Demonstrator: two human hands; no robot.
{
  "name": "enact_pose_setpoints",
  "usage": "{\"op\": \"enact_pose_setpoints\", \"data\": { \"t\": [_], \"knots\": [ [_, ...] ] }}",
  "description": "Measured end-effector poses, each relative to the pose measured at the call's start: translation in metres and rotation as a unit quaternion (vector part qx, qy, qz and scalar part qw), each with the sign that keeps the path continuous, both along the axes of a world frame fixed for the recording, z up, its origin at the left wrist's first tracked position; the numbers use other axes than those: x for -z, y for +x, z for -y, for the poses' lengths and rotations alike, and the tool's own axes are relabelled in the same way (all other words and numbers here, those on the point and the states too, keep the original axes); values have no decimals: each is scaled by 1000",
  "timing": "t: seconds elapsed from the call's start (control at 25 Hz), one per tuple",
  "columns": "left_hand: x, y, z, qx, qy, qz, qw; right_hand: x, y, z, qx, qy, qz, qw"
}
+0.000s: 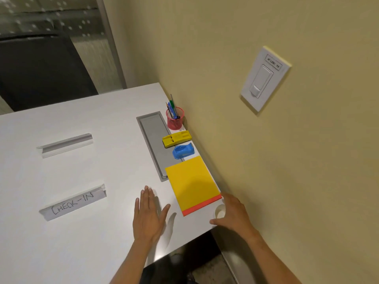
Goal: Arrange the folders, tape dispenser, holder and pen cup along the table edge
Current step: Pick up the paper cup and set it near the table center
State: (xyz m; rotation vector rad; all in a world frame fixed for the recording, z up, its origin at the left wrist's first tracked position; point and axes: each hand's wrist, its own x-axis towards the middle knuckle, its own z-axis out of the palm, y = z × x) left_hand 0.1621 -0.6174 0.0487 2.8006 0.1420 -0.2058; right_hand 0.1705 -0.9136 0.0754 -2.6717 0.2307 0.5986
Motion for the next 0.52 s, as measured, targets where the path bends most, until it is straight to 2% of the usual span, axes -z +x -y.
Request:
{"op": "enact_pose_setpoints", "data": {
  "t": [0.12, 0.32, 0.52],
  "knots": [
    [-5, -5, 3, 11, -24, 3, 1000, 4, -9, 2, -6, -29, -9, 1000],
    [-10, -16, -1, 37, -37, 11, 999, 5, -14, 0, 40, 33, 24, 998],
    [-20, -24, -13, 55, -47, 13, 997, -9, -10, -19, 39, 32, 65, 997]
  ]
}}
